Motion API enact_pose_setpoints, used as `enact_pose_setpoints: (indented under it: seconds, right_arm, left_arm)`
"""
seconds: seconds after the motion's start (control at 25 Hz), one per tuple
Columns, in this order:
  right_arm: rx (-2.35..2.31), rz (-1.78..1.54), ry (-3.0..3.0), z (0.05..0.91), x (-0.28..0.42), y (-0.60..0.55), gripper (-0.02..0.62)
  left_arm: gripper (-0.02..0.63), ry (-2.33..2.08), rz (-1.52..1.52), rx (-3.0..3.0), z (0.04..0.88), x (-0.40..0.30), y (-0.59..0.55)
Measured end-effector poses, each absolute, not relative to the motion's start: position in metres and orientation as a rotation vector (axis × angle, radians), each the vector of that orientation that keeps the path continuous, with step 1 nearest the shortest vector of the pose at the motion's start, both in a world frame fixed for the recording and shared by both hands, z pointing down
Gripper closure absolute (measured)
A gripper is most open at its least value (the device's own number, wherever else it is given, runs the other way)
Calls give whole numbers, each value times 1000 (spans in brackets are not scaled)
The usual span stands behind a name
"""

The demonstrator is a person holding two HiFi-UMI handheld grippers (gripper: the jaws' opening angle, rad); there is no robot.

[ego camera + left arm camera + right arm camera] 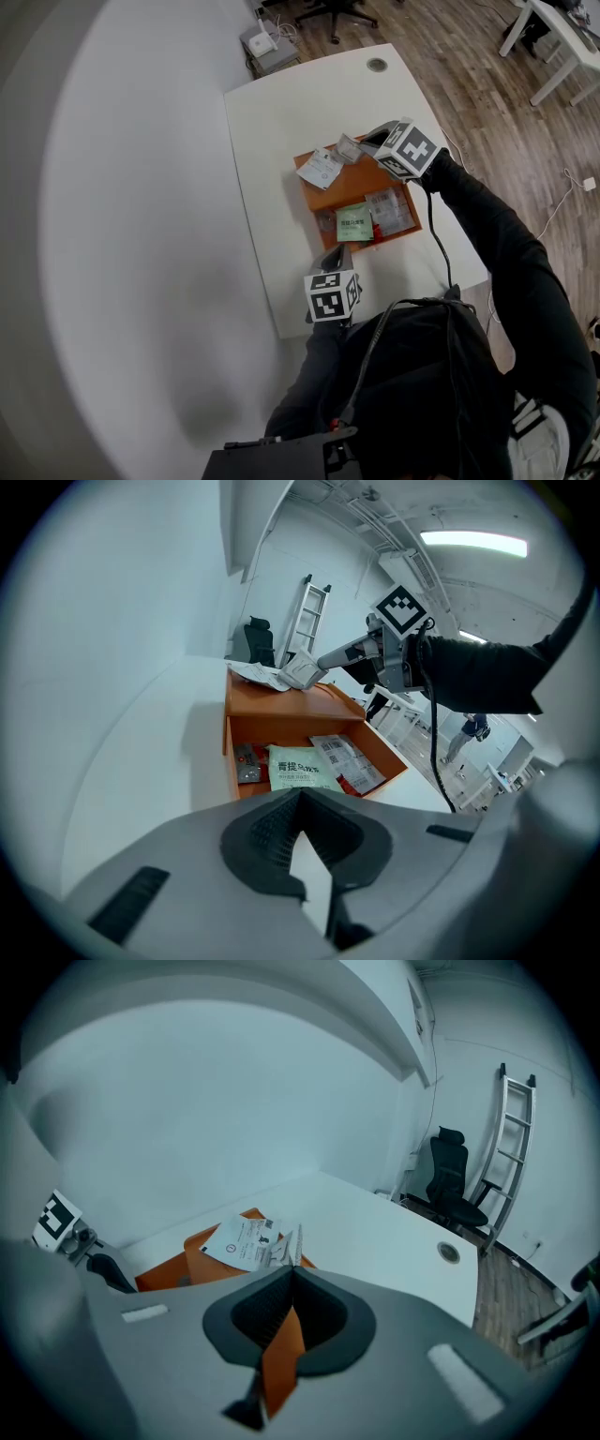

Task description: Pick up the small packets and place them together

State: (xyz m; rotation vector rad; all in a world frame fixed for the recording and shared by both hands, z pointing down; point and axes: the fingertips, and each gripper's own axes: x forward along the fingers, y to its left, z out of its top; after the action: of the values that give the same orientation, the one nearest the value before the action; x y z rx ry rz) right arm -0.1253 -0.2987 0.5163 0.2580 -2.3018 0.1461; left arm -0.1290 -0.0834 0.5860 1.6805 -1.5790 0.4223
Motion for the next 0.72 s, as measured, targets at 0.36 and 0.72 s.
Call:
enact_pose_setpoints:
  seconds: [0.36,0.72]
  right_arm:
    - [261,150,-2247,530,-115,-308,524]
    - [255,45,-2286,503,-103,-304,476]
  left_arm:
    - [611,-1578,446,1687,585,-127,-86]
    - [611,-1572,442,1688,587,-128,-86]
